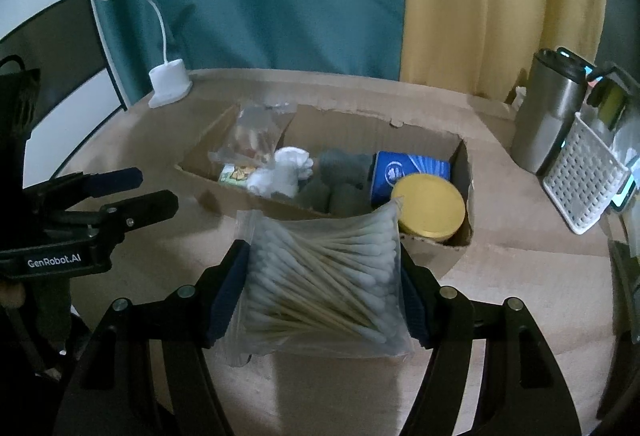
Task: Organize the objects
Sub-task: 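Carry cotton swab bag over the box with right tool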
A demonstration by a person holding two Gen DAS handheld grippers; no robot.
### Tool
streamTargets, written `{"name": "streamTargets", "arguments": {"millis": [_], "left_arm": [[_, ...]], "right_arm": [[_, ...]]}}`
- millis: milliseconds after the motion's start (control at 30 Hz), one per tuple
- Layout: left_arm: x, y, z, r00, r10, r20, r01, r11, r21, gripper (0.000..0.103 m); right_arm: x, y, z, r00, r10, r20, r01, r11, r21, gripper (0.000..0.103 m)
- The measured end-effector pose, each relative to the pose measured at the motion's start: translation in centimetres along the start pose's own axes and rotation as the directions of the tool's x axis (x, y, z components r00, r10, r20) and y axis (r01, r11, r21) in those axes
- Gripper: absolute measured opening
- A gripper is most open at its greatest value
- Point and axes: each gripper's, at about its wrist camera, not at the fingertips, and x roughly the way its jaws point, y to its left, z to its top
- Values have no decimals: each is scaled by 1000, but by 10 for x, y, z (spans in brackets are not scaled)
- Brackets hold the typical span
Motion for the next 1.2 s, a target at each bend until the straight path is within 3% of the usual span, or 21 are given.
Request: {"name": "streamTargets", "arguments": {"millis": [1200], "left_arm": [[23,8,44,999,-21,37,21,1000,10,77]], "right_arm": [[26,-17,50,1000,-15,22,15,1000,3,72]]}}
